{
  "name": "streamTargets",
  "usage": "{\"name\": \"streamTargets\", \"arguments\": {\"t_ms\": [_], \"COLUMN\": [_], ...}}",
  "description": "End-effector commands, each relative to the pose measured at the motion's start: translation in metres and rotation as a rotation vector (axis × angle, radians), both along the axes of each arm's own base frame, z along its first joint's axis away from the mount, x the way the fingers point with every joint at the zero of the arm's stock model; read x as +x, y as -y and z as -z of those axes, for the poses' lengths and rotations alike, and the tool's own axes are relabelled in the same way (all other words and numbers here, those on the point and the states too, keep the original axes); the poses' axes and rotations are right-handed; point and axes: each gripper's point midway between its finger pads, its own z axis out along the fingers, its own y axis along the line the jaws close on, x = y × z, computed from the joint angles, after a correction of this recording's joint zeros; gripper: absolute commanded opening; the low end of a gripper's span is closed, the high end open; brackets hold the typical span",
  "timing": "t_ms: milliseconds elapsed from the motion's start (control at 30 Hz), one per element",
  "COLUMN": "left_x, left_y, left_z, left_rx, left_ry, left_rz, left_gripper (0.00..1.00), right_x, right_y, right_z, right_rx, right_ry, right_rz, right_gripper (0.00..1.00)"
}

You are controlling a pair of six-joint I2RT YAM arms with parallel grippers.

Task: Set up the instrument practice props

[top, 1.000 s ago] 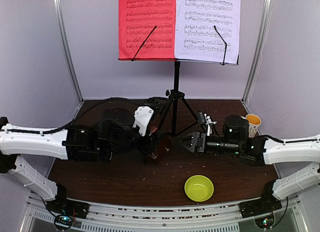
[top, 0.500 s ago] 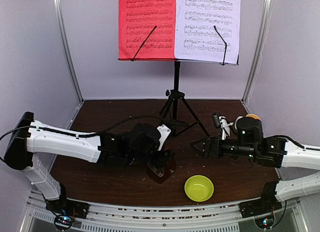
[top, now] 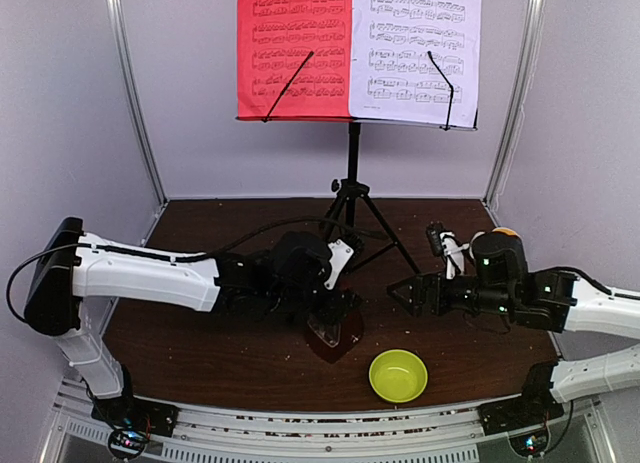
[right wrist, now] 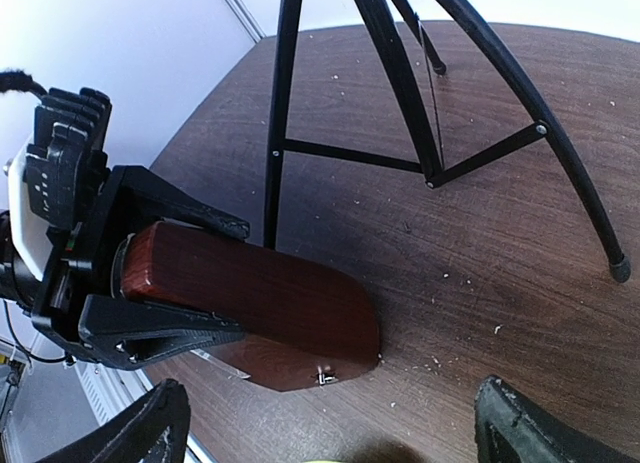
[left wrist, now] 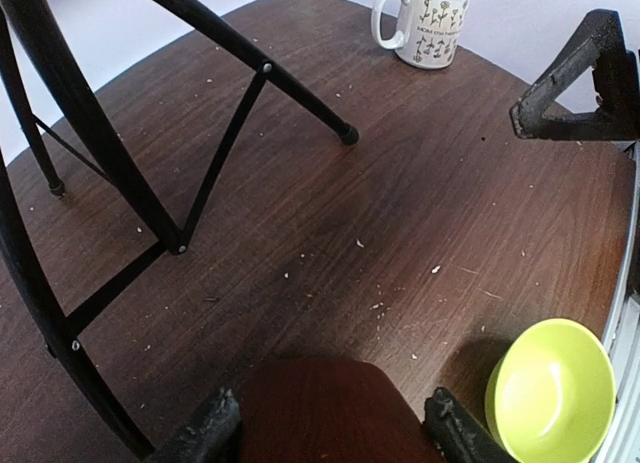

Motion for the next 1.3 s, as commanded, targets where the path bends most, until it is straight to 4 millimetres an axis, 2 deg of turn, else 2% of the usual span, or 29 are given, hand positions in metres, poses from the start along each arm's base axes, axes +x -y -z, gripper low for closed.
{"name": "streamTargets", "arguments": {"t_ms": [0, 67, 133, 300, 433, 633, 967, 1100, 1267], "left_x": [0.004, 0.003, 0.002, -0.008, -0.017, -0.024, -0.014, -0.012, -0.013], "left_y": [0.014, 0.012, 0.009, -0.006, -0.021, -0.035, -0.025, -0.018, -0.009], "left_z": [-0.039, -0.047, -0.058, -0.08, -0.079, -0.055, -0.034, -0.029, -0.029], "left_rx": [-0.159, -0.159, -0.168, -0.23, -0.25, -0.221, -0.163, -0.139, -0.125], "left_ry": [0.01, 0.025, 0.043, 0.077, 0.065, 0.049, 0.054, 0.063, 0.069], "left_rz": [0.059, 0.067, 0.074, 0.095, 0.093, 0.047, 0.012, 0.032, 0.068], "left_gripper": [0.51, 0.62, 0.69, 0.8, 0.84, 0.83, 0.77, 0.71, 0.54], "right_x": [0.009, 0.01, 0.008, 0.006, 0.009, 0.015, 0.02, 0.021, 0.021], "right_y": [-0.004, -0.007, -0.014, -0.028, -0.037, -0.055, -0.072, -0.072, -0.068], "right_z": [-0.007, -0.002, -0.006, -0.025, -0.034, -0.039, -0.045, -0.043, -0.038], "right_rx": [-0.022, -0.057, -0.063, -0.003, 0.031, 0.032, 0.043, 0.04, 0.033], "right_ry": [-0.032, -0.069, -0.071, -0.041, -0.041, -0.048, -0.059, -0.065, -0.081], "right_rz": [0.03, 0.029, -0.018, -0.083, -0.112, -0.163, -0.208, -0.207, -0.202], "right_gripper": [1.0, 1.0, 1.0, 1.0, 1.0, 1.0, 1.0, 1.0, 1.0]}}
